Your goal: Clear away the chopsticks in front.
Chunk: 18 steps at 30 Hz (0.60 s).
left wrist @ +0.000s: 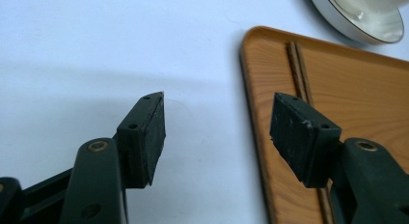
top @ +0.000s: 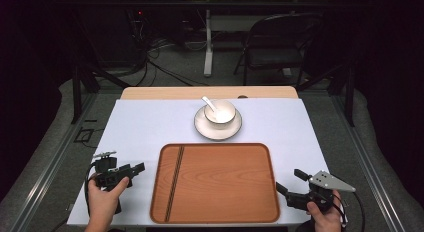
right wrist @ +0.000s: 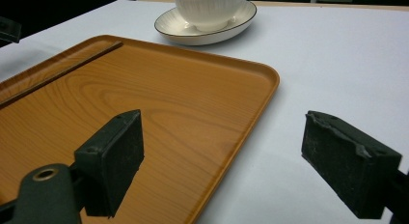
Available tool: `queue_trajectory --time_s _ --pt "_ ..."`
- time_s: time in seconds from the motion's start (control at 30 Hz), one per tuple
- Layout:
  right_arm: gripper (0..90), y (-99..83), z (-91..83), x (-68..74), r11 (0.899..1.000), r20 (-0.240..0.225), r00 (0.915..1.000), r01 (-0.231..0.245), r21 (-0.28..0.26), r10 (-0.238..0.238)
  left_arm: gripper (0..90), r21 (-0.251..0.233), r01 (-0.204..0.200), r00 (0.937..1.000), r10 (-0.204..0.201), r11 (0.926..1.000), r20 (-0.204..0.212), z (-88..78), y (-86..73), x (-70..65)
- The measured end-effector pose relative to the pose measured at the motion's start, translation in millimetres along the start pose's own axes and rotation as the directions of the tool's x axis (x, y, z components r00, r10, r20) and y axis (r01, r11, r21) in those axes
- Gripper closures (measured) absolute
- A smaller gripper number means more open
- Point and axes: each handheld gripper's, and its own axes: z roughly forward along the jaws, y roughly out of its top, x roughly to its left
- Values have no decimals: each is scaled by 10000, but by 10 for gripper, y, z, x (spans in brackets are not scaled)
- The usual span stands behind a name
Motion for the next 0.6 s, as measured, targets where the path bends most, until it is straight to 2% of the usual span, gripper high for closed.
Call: queue_trajectory --time_s 0.07,0.17,0.37,0.6 --pt "147 0 1 0 10000 11 10000 -11 -4 11 368 -181 156 9999 -156 9997 8 10 -19 34" --pt "146 0 1 -1 10000 17 10000 -13 -15 13 364 -401 163 9998 -166 9991 -96 37 -52 65" --pt "146 0 -1 -3 10000 14 10000 -19 -2 19 364 -339 96 9999 -97 9994 -41 79 -97 63" --pt "147 -1 -3 -5 10000 -8 10000 -5 -11 5 364 -227 264 9997 -264 9994 14 94 -144 71"
